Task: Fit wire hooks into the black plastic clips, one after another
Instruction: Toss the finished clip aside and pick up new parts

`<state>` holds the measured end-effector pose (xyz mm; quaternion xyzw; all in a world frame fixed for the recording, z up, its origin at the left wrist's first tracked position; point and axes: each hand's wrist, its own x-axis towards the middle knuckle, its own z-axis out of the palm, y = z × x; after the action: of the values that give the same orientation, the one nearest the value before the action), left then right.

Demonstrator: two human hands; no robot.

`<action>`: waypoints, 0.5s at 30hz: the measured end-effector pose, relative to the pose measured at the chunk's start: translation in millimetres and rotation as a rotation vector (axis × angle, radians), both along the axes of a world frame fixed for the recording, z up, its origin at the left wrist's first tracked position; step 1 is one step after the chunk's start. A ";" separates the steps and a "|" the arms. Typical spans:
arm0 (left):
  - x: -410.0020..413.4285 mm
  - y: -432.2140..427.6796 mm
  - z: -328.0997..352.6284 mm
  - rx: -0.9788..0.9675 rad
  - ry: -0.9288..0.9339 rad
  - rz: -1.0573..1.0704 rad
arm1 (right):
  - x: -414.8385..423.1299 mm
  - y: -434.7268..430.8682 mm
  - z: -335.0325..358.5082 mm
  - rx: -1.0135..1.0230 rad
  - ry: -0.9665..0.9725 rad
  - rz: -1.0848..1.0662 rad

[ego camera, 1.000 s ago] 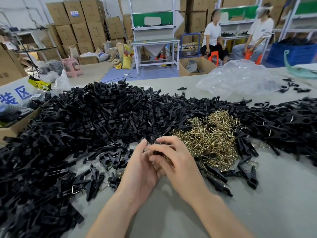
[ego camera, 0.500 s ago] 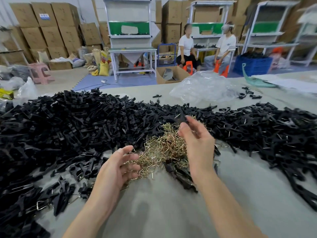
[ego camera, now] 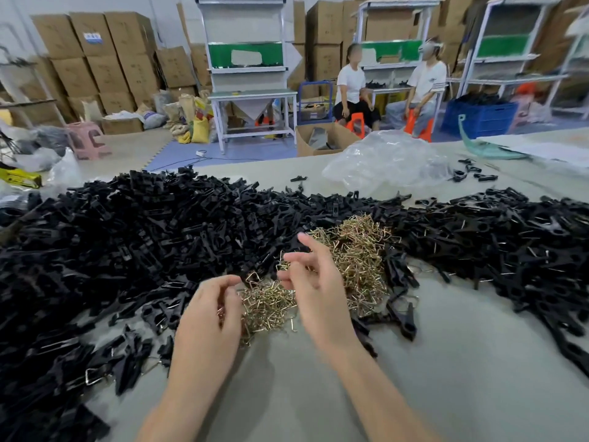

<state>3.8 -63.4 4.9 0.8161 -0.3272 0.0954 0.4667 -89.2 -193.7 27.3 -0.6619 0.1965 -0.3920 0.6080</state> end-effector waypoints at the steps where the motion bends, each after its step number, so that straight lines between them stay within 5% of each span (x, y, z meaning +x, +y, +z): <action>1: 4.1 1.4 -0.7 0.056 -0.045 0.043 | 6.6 7.1 -4.0 -0.066 0.037 0.044; 8: 31.7 13.6 -5.1 0.537 -0.161 0.304 | 18.9 4.1 -24.2 -0.117 0.211 0.093; 15: 37.6 13.9 -3.5 0.609 -0.154 0.195 | 24.7 1.4 -30.0 -0.086 0.200 0.101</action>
<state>41.4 -49.5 1.4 0.9360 -0.2955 0.0986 0.1636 -64.5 -192.3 -2.8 -0.7321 0.2055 -0.3012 0.5754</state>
